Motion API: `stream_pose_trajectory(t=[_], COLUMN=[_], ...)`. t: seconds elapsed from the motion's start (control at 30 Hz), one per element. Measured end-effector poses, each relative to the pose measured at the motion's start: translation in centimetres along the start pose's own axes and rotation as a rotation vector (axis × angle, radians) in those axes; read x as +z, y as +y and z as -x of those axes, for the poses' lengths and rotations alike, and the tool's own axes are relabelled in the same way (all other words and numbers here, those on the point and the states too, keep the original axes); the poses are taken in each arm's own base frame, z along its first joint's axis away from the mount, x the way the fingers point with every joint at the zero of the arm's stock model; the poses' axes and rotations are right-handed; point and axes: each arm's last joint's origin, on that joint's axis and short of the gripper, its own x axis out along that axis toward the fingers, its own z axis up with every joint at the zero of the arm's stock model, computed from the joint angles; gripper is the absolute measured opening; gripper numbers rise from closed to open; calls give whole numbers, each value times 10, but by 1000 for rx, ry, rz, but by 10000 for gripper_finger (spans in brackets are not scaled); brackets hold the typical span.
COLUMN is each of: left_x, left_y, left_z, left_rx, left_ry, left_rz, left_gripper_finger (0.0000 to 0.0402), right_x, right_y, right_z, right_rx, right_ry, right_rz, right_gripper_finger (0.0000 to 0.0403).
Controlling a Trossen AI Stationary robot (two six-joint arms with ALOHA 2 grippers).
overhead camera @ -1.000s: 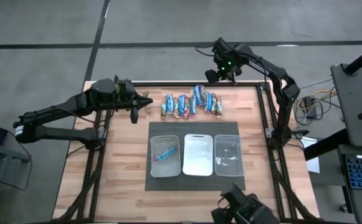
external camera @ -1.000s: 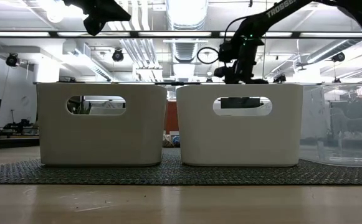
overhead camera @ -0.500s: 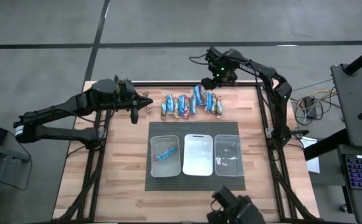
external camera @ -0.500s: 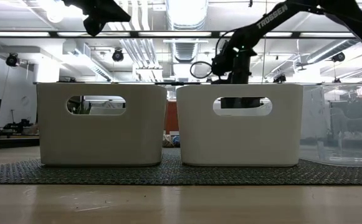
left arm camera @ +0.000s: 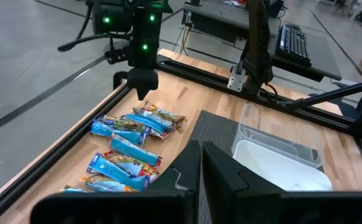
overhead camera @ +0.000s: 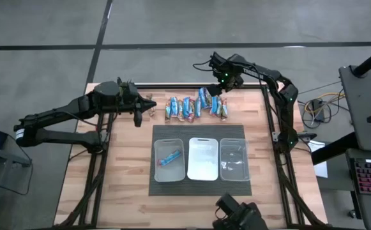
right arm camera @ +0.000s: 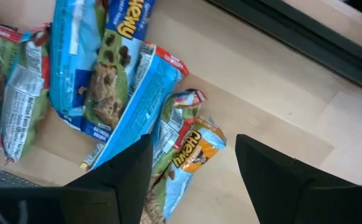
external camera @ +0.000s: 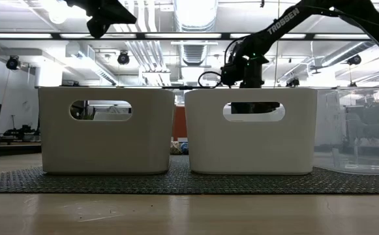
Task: Pick and place Granola Bars by type
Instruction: Put the red granola bar into the gray bin
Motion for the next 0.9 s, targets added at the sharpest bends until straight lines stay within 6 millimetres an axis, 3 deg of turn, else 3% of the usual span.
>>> stream_pose_trajectory(t=[0.4,0.9], left_x=[0,0], left_y=[1,1], left_z=[0,0], left_rx=[23,49], left_ry=[-4,-8], left_rz=[0,0], left_gripper_finger=[0,0], right_x=[-7,-4], right_y=[1,2], right_z=[-25,-31], right_rx=[5,21], right_ry=[0,-42], right_rz=[-15,-16], right_gripper_finger=[219,219])
